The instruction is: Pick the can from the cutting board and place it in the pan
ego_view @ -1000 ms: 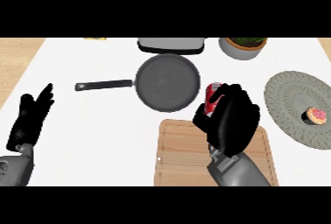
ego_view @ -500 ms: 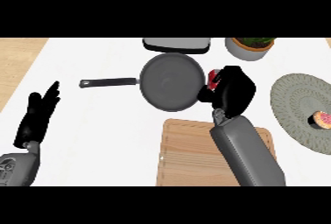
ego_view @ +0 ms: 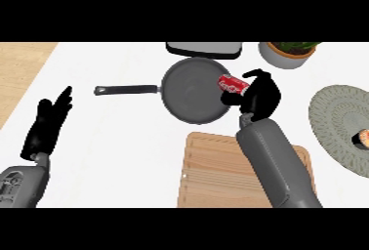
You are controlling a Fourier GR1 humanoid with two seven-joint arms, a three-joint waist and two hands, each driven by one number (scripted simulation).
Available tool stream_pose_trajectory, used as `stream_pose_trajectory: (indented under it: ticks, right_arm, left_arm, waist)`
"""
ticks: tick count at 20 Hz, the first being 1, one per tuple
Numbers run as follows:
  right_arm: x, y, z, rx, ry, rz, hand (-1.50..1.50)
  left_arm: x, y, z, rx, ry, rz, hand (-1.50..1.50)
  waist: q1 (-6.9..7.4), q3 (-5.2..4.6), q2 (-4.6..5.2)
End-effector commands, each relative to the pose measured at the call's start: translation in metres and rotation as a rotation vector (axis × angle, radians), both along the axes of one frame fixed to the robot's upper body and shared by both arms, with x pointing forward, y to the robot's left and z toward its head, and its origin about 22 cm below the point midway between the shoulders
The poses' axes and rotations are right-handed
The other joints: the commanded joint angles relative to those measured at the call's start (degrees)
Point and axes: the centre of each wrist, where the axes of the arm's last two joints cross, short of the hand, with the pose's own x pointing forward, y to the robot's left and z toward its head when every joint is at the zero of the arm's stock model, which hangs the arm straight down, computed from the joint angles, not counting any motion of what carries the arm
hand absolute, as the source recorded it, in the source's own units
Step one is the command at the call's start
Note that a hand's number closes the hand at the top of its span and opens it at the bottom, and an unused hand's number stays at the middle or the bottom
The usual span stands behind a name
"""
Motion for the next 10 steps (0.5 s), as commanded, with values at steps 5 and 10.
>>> stream_pose_trajectory:
  ticks: [5, 10]
  right_arm:
    - [0.022, 0.008, -0.011, 0.173, -0.104, -0.112, -1.50]
    - [0.032, 0.007, -0.008, 0.180, -0.260, -0.133, -1.50]
  left_arm:
    - [0.009, -0.006, 0.007, -0.012, -0.005, -0.029, 0.00]
    - [0.011, -0.010, 0.003, -0.006, -0.014, -0.018, 0.00]
  waist:
    - [1.59, -0.06, 0.22]
    - [1.19, -0.07, 0.63]
